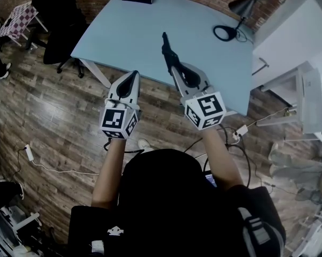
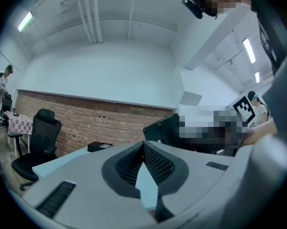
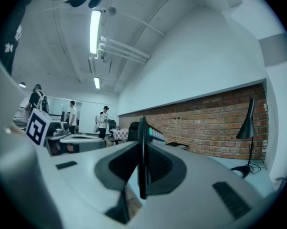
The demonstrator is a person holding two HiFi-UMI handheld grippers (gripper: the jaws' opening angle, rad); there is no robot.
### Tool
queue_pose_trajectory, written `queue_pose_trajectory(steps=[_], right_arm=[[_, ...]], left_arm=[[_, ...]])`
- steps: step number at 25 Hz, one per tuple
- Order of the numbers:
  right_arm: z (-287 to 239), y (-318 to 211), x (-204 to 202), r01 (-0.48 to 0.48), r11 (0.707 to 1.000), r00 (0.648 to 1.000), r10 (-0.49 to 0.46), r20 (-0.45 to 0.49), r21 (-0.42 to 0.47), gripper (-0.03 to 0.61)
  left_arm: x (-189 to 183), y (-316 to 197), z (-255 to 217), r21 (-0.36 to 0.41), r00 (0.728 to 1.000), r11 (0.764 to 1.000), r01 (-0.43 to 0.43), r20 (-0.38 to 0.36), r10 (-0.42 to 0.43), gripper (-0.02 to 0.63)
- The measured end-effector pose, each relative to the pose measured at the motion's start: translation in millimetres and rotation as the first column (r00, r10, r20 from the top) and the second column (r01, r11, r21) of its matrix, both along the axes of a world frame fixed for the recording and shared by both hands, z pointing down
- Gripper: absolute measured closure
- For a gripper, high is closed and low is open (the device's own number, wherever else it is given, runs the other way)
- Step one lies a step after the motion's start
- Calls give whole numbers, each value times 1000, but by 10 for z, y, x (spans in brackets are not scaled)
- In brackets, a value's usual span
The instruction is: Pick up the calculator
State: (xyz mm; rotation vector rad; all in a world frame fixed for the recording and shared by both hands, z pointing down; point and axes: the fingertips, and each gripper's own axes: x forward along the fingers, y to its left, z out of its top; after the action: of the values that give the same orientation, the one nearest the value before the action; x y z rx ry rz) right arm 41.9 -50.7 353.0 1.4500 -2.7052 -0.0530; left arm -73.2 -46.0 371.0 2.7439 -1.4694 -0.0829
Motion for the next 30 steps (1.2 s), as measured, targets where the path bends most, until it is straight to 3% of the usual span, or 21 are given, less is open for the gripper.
queue_pose_trajectory(steps=[10,30], right_arm=[[-3,260,267,22,1000,999,-22,31,-1,531],[-45,690,259,92,995,995,-92,26,26,531]], left_arm=[[288,293,20,-8,1000,1000,5,23,-4,611],[316,737,1,13,997,998,60,43,-61,611]])
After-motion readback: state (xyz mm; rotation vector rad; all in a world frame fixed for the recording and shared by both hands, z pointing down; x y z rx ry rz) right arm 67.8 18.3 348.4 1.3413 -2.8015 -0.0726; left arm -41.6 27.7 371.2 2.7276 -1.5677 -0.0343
